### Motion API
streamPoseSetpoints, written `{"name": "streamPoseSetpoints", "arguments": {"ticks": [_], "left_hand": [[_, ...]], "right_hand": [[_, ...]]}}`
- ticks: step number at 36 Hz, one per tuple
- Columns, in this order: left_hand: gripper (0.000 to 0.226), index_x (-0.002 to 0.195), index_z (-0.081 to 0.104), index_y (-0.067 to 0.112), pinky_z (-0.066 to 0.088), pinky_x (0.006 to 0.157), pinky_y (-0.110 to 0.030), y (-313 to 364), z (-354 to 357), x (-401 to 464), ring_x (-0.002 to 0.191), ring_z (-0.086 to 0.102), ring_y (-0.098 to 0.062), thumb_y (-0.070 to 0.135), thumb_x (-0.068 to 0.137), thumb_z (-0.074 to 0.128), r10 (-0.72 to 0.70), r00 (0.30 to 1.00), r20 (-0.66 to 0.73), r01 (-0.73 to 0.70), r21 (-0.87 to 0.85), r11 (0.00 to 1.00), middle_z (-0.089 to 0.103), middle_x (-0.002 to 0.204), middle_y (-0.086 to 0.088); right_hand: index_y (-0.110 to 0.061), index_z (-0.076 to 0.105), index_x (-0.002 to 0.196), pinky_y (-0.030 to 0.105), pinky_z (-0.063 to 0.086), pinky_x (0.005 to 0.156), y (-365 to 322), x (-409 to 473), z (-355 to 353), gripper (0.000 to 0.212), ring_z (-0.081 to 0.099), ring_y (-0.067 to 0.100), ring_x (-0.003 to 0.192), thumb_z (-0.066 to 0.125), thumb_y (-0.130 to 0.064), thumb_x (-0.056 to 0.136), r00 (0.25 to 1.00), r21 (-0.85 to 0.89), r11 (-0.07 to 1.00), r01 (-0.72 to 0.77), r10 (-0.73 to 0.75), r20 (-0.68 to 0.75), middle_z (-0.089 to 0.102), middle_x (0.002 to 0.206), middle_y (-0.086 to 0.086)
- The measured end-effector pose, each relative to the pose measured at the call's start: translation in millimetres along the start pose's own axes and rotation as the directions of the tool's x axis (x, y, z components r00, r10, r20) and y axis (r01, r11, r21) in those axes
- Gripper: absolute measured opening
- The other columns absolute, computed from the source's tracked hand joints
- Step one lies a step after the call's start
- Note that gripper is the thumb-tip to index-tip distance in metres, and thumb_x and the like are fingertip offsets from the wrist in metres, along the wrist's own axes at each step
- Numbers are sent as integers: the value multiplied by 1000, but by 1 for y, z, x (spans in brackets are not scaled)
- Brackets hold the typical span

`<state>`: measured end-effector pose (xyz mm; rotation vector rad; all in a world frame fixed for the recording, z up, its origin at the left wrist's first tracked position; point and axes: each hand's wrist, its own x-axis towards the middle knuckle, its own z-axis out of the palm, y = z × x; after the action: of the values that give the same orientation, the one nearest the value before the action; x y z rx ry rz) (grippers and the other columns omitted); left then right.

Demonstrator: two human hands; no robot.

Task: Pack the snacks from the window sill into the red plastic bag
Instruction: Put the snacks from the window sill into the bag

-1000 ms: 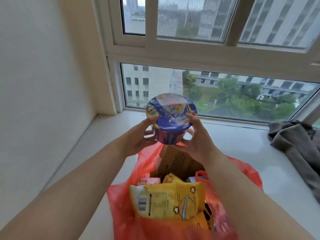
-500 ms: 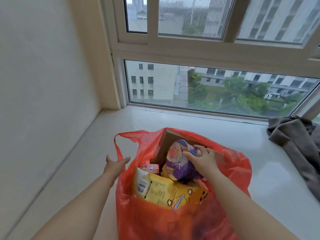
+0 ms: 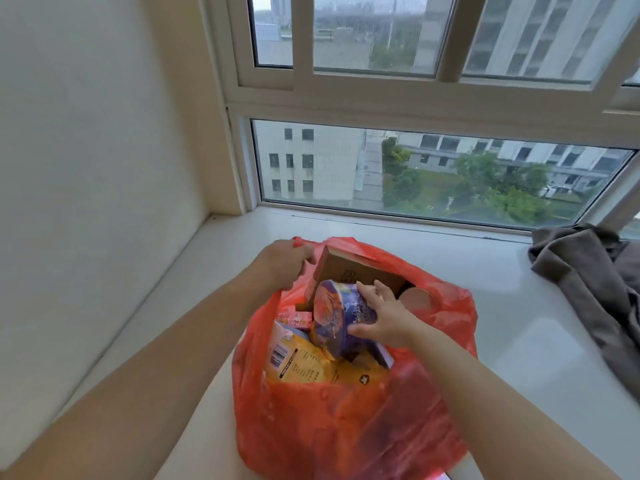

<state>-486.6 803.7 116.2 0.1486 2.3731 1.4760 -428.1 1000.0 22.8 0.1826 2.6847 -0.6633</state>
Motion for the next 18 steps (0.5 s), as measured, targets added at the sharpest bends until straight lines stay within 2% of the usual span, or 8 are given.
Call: {"name": "streamPoseSetpoints", "arguments": {"ticks": [3, 5, 7, 9, 11, 13, 15, 18], "left_hand": [[32, 71, 54, 13, 25, 42, -21, 20, 15, -15, 50, 33, -12, 15, 99, 39, 36, 997, 62, -42, 103, 994, 42, 63, -3], [32, 73, 52, 12, 26, 39, -17, 29, 24, -23, 51, 34, -12, 15, 101, 37, 45, 996, 71, -55, 144, 988, 41, 64, -1], [33, 71, 51, 14, 28, 40, -16, 36, 32, -28, 52, 35, -11, 15, 101, 37, 45, 996, 73, -57, 169, 984, 41, 64, -1], [32, 74, 53, 13, 31, 48, -21, 42, 38, -34, 54, 36, -12, 17, 101, 38, 43, 996, 78, -54, 149, 987, 43, 65, -1], [31, 77, 55, 9, 33, 55, -26, 48, 42, -40, 54, 36, -13, 20, 101, 40, 44, 997, 70, -52, 119, 992, 42, 64, -2], [33, 73, 54, 11, 29, 51, -24, 53, 47, -46, 54, 35, -12, 20, 101, 40, 63, 995, 72, -71, 126, 989, 41, 64, -1], [33, 71, 55, 14, 27, 49, -23, 55, 51, -51, 54, 36, -12, 18, 100, 41, 82, 994, 66, -91, 150, 984, 43, 65, -1], [28, 86, 64, 9, 32, 50, -23, 64, 53, -56, 57, 40, -11, 19, 99, 41, 110, 994, 21, -112, 162, 980, 49, 71, -5]], "right_hand": [[-29, -3, 150, 46, 31, 110, 16, -22, 7, 109, 22, 35, 140, 71, -50, 74, 987, -216, 964, -155, 142, -77, -5, 159, 5], [-20, 12, 149, 45, 35, 104, 25, -38, 10, 90, 36, 34, 132, 62, -51, 80, 955, -380, 877, -295, 255, -154, 19, 153, 10], [-20, 38, 140, 40, 37, 100, 32, -53, 10, 58, 45, 27, 127, 52, -41, 88, 935, -488, 799, -351, 332, -128, 42, 140, 4], [-25, 52, 131, 34, 42, 94, 40, -65, 6, 41, 51, 21, 124, 49, -28, 90, 915, -515, 764, -389, 382, -125, 53, 133, -2], [-22, 56, 128, 33, 47, 90, 46, -73, -1, 37, 55, 20, 121, 52, -21, 91, 909, -494, 765, -412, 383, -165, 55, 132, -3], [-18, 56, 127, 33, 48, 90, 50, -84, -11, 38, 57, 21, 119, 55, -20, 89, 892, -382, 805, -453, 412, -188, 56, 132, 1], [-13, 59, 122, 32, 46, 90, 60, -90, -23, 34, 58, 25, 115, 52, -21, 89, 852, -100, 857, -506, 479, -213, 59, 128, 6], [-11, 60, 78, 33, 47, 81, 76, -101, -50, 16, 60, 30, 95, 48, -12, 88, 824, 347, 834, -429, 519, -229, 64, 109, 22]]}}
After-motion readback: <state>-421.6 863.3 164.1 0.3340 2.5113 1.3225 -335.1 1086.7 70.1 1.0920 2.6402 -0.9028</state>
